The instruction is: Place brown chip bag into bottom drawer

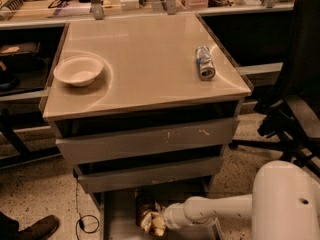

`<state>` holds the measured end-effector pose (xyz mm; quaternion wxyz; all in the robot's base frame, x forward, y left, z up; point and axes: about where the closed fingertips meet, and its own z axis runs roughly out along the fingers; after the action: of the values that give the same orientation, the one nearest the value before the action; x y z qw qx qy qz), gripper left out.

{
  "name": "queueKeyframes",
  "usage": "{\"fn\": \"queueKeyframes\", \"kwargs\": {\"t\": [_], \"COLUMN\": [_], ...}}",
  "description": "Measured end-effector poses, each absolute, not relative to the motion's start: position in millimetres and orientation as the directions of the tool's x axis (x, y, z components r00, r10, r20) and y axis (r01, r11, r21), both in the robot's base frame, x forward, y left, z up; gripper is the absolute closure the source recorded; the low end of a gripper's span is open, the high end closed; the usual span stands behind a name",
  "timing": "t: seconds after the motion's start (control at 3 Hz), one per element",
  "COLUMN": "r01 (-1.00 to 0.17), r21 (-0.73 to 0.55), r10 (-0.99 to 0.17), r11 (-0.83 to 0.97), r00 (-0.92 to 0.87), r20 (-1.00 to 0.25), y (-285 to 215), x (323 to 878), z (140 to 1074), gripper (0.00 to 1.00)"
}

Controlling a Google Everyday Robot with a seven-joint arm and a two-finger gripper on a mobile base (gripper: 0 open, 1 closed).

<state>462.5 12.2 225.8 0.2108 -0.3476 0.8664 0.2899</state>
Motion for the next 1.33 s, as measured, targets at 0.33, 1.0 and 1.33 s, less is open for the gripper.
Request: {"fn": "queueKeyframes", "kwargs": {"t": [0.33, 1.0, 1.33], "r01": [-0.701, -0.700, -0.700], "r21": [0.399, 0.401, 0.401], "r10": [-0.463, -0.461, -0.461], "r11": [0.591, 0.591, 0.591], "r00": [-0.700, -0.701, -0.701], "r20": [-0.545, -0.544, -0.544], "y": [17.2, 17.5, 17.5], "x": [459.7, 459.8, 459.8], "z": [204.4, 203.2, 203.1], "gripper": [1.00, 0.81, 0.58]}}
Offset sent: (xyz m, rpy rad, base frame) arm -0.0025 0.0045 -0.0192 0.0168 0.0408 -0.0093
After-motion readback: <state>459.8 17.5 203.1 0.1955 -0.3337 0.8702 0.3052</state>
